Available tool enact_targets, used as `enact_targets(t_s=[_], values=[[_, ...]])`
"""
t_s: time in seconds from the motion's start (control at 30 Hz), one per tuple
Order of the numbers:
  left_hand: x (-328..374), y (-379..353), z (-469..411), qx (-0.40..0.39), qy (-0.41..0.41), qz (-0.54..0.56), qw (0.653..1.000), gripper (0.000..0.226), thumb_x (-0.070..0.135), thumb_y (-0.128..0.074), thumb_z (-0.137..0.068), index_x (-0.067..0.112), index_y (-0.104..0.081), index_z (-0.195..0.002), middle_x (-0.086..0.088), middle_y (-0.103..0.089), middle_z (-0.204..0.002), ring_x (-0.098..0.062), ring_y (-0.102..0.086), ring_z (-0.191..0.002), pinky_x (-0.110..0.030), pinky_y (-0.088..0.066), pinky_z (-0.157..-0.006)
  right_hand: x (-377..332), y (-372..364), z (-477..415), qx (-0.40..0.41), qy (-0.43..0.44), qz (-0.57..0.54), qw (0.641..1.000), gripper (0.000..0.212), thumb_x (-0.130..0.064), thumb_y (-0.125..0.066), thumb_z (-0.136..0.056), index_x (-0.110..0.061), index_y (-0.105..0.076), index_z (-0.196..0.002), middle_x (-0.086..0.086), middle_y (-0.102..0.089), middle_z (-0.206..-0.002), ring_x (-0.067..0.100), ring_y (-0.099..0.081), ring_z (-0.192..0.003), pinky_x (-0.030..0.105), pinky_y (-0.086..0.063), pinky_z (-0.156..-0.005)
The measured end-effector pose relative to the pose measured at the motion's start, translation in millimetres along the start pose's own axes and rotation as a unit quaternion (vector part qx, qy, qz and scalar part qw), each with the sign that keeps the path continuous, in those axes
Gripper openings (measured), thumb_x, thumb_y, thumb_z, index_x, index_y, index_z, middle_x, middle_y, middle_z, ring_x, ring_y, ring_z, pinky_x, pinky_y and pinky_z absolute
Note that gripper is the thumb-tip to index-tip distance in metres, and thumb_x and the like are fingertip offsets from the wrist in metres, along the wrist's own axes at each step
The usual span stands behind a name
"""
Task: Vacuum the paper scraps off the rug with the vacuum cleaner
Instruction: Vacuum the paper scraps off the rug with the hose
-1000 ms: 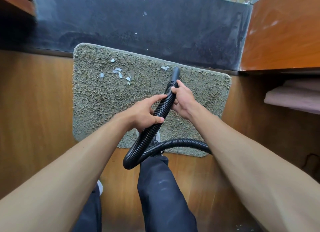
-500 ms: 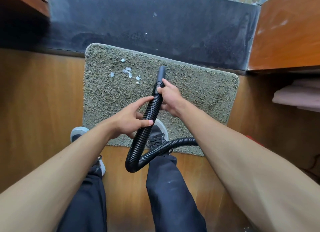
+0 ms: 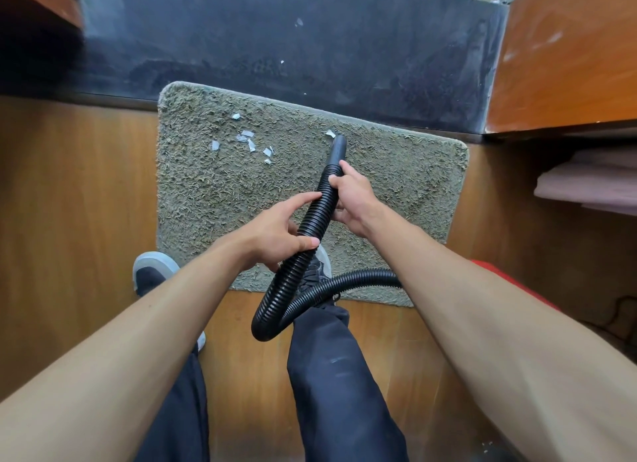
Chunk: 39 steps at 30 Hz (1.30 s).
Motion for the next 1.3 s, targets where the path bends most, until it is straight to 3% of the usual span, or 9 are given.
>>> enact_targets(t_s=[0.1, 0.27, 0.37, 0.5, 0.6, 0.77, 0.93, 1.03, 1.3], values=[[-7.6, 2.3, 2.0, 0.001, 0.003, 0.008, 1.0, 0.075, 0.008, -0.062, -0.095, 0.049, -0.028, -0.148, -0.01, -0.066, -0.091, -0.025, -0.07, -0.078, -0.042, -0.06, -0.057, 3.9, -6.5, 2.6, 0.0, -0.003, 0.004, 1.0, 0.06, -0.005, -0.042, -0.099, -0.032, -0.03, -0.151, 0.003, -0.063, -0.109, 0.017, -0.059, -0.08, 0.035, -0.056, -0.066], [-29.1, 16.4, 15.7, 0.007, 0.007, 0.04, 0.999, 0.074, 0.008, -0.062, -0.095, 0.051, -0.03, -0.147, -0.011, -0.069, -0.093, -0.023, -0.07, -0.08, -0.05, -0.062, -0.061, 11.9, -31.5, 2.2, -0.008, 0.008, 0.045, 0.999, 0.061, -0.005, -0.045, -0.097, -0.031, -0.031, -0.151, 0.002, -0.063, -0.109, 0.018, -0.061, -0.083, 0.043, -0.057, -0.079], [-42.2, 25.6, 24.4, 0.016, 0.009, 0.066, 0.998, 0.075, 0.008, -0.062, -0.095, 0.054, -0.03, -0.145, -0.019, -0.071, -0.105, -0.023, -0.07, -0.084, -0.047, -0.062, -0.061, 12.9, -49.5, 2.8, -0.023, 0.016, 0.065, 0.997, 0.061, -0.005, -0.046, -0.097, -0.03, -0.033, -0.15, -0.001, -0.062, -0.106, 0.016, -0.061, -0.081, 0.047, -0.056, -0.082], [-48.6, 32.3, 27.0, 0.027, 0.007, 0.082, 0.996, 0.075, 0.007, -0.062, -0.095, 0.054, -0.031, -0.145, -0.02, -0.071, -0.105, -0.024, -0.07, -0.085, -0.055, -0.061, -0.067, 10.4, -62.4, 2.5, -0.027, 0.029, 0.078, 0.996, 0.061, -0.006, -0.047, -0.096, -0.032, -0.034, -0.15, 0.001, -0.062, -0.114, 0.014, -0.06, -0.08, 0.038, -0.057, -0.071], [-43.5, 31.1, 21.7, 0.024, 0.001, 0.081, 0.996, 0.074, 0.007, -0.063, -0.095, 0.053, -0.032, -0.145, -0.015, -0.07, -0.097, -0.02, -0.07, -0.08, -0.05, -0.062, -0.063, 7.8, -56.4, 2.7, -0.018, 0.026, 0.076, 0.997, 0.061, -0.006, -0.046, -0.096, -0.031, -0.033, -0.15, 0.002, -0.063, -0.113, 0.013, -0.059, -0.078, 0.031, -0.053, -0.062], [-26.2, 20.2, 9.7, 0.001, -0.007, 0.048, 0.999, 0.074, 0.007, -0.062, -0.095, 0.052, -0.031, -0.145, -0.017, -0.069, -0.099, -0.024, -0.07, -0.082, -0.055, -0.061, -0.066, 1.8, -29.8, 0.5, 0.0, 0.021, 0.046, 0.999, 0.061, -0.005, -0.045, -0.097, -0.03, -0.032, -0.151, 0.002, -0.061, -0.113, 0.013, -0.058, -0.078, 0.034, -0.055, -0.067], [-6.9, 9.8, 0.6, -0.008, -0.002, 0.025, 1.0, 0.074, 0.008, -0.061, -0.096, 0.052, -0.031, -0.146, -0.009, -0.065, -0.09, -0.021, -0.069, -0.076, -0.036, -0.057, -0.053, -1.9, -8.2, 0.1, 0.014, 0.01, 0.014, 1.0, 0.06, -0.005, -0.043, -0.098, -0.03, -0.031, -0.151, 0.003, -0.062, -0.112, 0.015, -0.06, -0.08, 0.035, -0.055, -0.065], [-1.2, 6.7, -0.9, -0.011, 0.002, 0.017, 1.0, 0.074, 0.008, -0.061, -0.096, 0.052, -0.03, -0.146, -0.01, -0.066, -0.092, -0.022, -0.069, -0.077, -0.037, -0.058, -0.055, -4.3, -2.8, -0.2, 0.012, 0.009, 0.015, 1.0, 0.06, -0.005, -0.042, -0.098, -0.031, -0.031, -0.151, 0.0, -0.062, -0.102, 0.014, -0.059, -0.078, 0.033, -0.052, -0.063], [-12.4, 14.1, 5.7, 0.003, 0.009, 0.045, 0.999, 0.075, 0.006, -0.062, -0.095, 0.052, -0.031, -0.146, -0.004, -0.068, -0.084, -0.017, -0.069, -0.071, -0.04, -0.059, -0.056, -2.9, -20.0, -1.2, -0.01, 0.012, 0.023, 1.0, 0.062, -0.003, -0.044, -0.096, -0.03, -0.033, -0.151, 0.005, -0.061, -0.12, 0.015, -0.058, -0.081, 0.033, -0.054, -0.066]])
Point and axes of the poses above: each hand's wrist, its own z-axis away from the middle knuckle, its own y-axis out of the back of the hand, x = y × z, the point moved 3 cm from there along -z, towards the middle knuckle
